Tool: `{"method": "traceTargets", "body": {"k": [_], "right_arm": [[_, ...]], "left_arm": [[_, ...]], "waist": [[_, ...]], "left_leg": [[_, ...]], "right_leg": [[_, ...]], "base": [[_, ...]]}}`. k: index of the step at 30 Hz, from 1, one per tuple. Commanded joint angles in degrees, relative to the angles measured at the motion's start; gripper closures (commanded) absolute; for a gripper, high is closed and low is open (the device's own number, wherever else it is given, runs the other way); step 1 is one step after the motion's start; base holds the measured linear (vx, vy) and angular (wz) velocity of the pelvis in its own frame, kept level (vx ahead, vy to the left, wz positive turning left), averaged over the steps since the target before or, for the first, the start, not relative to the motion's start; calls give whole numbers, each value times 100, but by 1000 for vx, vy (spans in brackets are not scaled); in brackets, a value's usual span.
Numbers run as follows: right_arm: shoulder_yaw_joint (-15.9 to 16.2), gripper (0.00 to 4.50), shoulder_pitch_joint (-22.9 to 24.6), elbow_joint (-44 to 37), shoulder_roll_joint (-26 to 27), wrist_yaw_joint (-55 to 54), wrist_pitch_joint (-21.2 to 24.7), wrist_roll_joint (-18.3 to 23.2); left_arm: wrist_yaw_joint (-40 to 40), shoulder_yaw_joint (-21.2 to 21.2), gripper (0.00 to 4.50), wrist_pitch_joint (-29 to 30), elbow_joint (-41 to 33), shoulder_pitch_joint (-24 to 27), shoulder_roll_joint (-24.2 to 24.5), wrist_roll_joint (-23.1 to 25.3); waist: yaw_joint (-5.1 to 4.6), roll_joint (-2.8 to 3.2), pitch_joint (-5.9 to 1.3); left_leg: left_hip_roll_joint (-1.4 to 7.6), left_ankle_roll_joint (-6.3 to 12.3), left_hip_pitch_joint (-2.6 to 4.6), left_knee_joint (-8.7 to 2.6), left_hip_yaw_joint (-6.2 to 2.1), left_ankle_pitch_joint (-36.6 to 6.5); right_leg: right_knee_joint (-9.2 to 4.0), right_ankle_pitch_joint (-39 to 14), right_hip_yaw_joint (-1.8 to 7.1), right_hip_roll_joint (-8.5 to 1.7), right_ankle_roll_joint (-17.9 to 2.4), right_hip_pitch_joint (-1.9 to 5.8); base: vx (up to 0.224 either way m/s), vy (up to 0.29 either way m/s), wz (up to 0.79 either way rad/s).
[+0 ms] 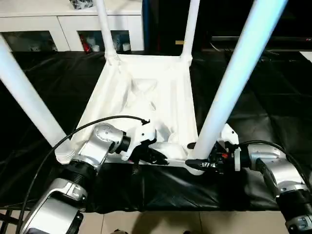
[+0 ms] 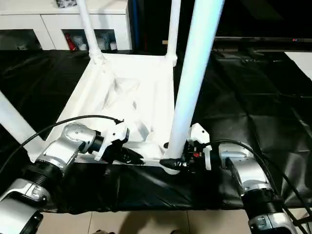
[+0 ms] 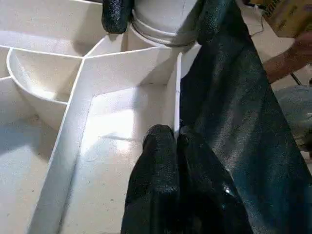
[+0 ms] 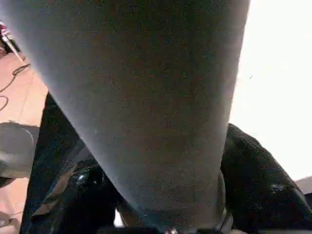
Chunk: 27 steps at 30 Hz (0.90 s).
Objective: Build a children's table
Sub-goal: Rotate leg to tighten
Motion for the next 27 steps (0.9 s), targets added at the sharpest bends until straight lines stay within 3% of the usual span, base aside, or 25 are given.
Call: {"method": "traceTargets", "body": {"k": [1, 5, 10, 11, 12, 13, 15, 16, 19, 20, 25, 27], "right_arm": [[193, 196, -48, 90, 37, 250, 82, 88], [181, 198, 23, 2, 92, 249, 176, 165], [-74, 198, 208, -208, 349, -273, 219, 299], [-295, 198, 354, -372, 691, -1202, 154, 213], [-358, 199, 434, -469, 838, -1618, 168, 137], [-388, 199, 483, -529, 924, -1866, 184, 85], [-443, 200, 622, -602, 1180, -2609, 100, -184], [-457, 200, 654, -610, 1257, -2788, 111, -240], [-515, 201, 740, -596, 1590, -3463, 180, -417], [-536, 201, 758, -577, 1737, -3717, 176, -477], [-699, 201, 637, -311, 2641, -5328, 206, -683], [-649, 201, 605, -274, 2691, -5363, 175, -714]], "left_arm": [[-236, -158, 450, 28, 115, 33, -27, -96], [-252, -153, 450, 32, 100, 61, -26, -106], [82, -69, 450, 149, 91, 85, -131, -103], [765, 62, 450, 328, 142, 60, -343, -21], [1049, 116, 450, 413, 148, 60, -457, 0], [1209, 147, 450, 462, 149, 61, -527, 8], [1731, 224, 450, 623, 122, 105, -825, 23], [1831, 227, 450, 642, 118, 116, -888, 34], [2227, 242, 450, 765, 88, 157, -1152, 69], [2351, 237, 450, 824, 61, 176, -1263, 76], [3094, 120, 450, 979, -44, 200, -1790, 276], [3084, 66, 450, 972, -101, 230, -1802, 311]], "waist": [[22, -98, -274], [22, -92, -270], [27, -78, -257], [26, -80, -256], [-5, -85, -229], [-30, -105, -219], [-49, -89, -206], [-71, -96, -205], [-93, -102, -192], [-87, -71, -199], [-158, -55, -191], [-167, -24, -201]], "left_leg": [[134, 655, 14, -307, 35, -1039], [138, 641, 15, -309, 35, -1038], [143, 574, 19, -328, 32, -1142], [141, 555, 19, -332, 29, -1185], [132, 400, 31, -355, 22, -1375], [120, 292, 19, -391, -4, -1493], [116, 196, 8, -413, -20, -1565], [118, 164, 43, -411, -16, -1696], [93, 192, 43, -414, -12, -1849], [91, 178, 47, -415, -20, -1842], [67, 119, 52, -441, -35, -2054], [57, 138, 49, -442, -43, -2088]], "right_leg": [[-313, -817, 141, -207, -1649, 300], [-313, -801, 141, -203, -1659, 300], [-333, -948, 143, -205, -1626, 288], [-339, -1020, 141, -206, -1609, 291], [-388, -1459, 157, -227, -1465, 253], [-432, -1911, 144, -232, -1308, 268], [-452, -2209, 149, -222, -1141, 262], [-484, -2357, 161, -217, -1066, 219], [-541, -2708, 177, -213, -868, 187], [-538, -2734, 177, -216, -850, 184], [-602, -3074, 173, -203, -606, 141], [-609, -3137, 167, -204, -563, 147]], "base": [[0, 0, 0], [0, 0, 0], [0, 0, 0], [0, 0, 0], [0, 0, 0], [0, 0, 0], [0, 0, 0], [0, 0, 0], [0, 0, 0], [0, 0, 0], [0, 0, 0], [0, 0, 0]]}}
